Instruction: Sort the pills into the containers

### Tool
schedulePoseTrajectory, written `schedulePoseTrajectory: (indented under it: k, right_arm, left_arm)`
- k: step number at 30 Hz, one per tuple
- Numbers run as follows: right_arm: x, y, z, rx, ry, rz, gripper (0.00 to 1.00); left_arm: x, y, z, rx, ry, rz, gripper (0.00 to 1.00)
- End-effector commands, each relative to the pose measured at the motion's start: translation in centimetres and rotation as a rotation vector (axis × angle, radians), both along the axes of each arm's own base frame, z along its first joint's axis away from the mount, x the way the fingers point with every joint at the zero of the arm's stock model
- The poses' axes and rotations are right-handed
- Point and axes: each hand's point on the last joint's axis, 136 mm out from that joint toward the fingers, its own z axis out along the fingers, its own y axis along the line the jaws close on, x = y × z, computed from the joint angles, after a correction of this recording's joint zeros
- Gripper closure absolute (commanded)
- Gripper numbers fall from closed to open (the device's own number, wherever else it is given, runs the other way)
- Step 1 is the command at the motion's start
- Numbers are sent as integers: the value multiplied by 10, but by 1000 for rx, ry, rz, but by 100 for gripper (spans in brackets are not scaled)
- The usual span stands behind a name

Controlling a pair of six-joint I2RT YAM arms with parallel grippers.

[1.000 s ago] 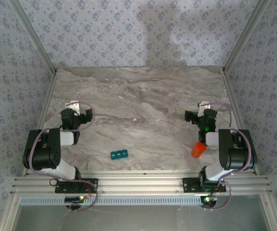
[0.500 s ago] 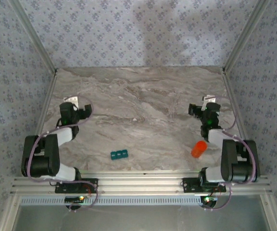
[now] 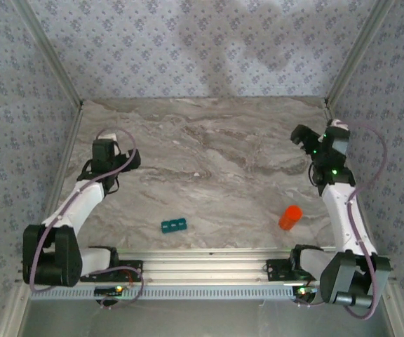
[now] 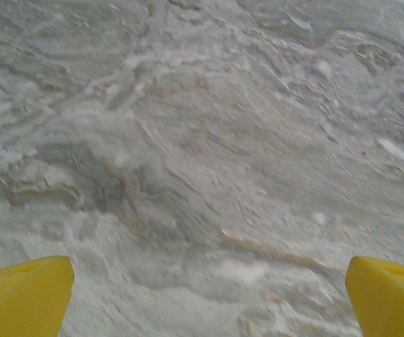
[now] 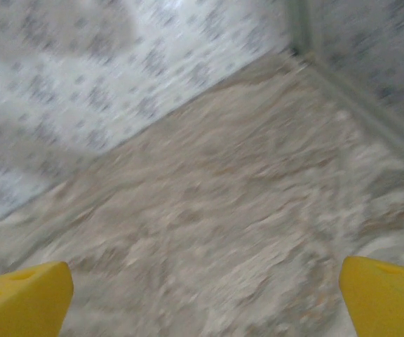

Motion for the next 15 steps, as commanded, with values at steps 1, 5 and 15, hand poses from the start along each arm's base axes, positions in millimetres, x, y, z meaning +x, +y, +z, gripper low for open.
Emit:
schedulePoseTrajectory:
  k: [1,5,15]
  right_arm:
    - [-11,67,-20,63,170,231,4]
    - [-26,148,-45,-1,288,451,7]
    - [-105,334,-117,-395,408,1070,7]
  left_arm:
    - [-21,-5,5,-52,61,42,1]
    - [-38,-5,3,-84,105,83,1]
    - [-33,9,3,-87,163,135,1]
